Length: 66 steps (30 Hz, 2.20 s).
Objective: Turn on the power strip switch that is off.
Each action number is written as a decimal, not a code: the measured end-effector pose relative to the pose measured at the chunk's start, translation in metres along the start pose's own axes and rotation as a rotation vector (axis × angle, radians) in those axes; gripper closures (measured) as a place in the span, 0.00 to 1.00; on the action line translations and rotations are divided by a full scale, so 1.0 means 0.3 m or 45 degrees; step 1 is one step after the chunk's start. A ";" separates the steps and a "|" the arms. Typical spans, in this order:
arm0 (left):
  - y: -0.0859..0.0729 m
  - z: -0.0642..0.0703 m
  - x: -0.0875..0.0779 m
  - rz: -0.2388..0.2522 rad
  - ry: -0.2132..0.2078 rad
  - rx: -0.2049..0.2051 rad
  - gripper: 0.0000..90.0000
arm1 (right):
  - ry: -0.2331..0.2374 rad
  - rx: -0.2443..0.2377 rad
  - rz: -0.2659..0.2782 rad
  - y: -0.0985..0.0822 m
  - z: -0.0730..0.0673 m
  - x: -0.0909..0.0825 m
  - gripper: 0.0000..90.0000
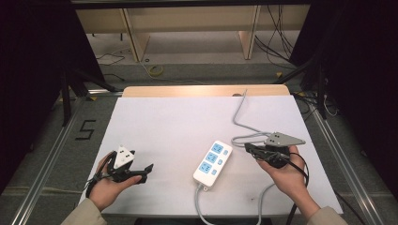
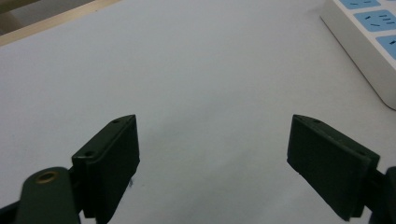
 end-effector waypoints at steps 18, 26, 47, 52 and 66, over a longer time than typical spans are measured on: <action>0.000 0.000 0.001 -0.001 -0.001 0.000 0.18 | 0.019 -0.022 -0.025 0.011 -0.013 0.021 1.00; 0.000 0.000 0.000 -0.001 0.000 0.001 0.18 | 0.024 -0.026 -0.041 0.019 -0.018 0.029 1.00; 0.000 0.001 0.001 -0.003 -0.003 0.000 0.18 | 0.050 -0.057 -0.093 0.040 -0.029 0.054 1.00; -0.001 0.001 0.001 -0.005 -0.004 0.001 0.18 | 0.055 -0.062 -0.109 0.045 -0.034 0.062 1.00; 0.000 0.001 0.002 -0.004 -0.005 0.001 0.18 | 0.069 -0.083 -0.148 0.058 -0.041 0.078 1.00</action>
Point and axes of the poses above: each handheld gripper's, and its own axes: x roughly forward along the jaws, y roughly out of its top, z roughly to its right, the point moved 3 cm from there along x, roughly forward along the jaws, and after that the axes turned 2 degrees about x, right-handed, at the moved point
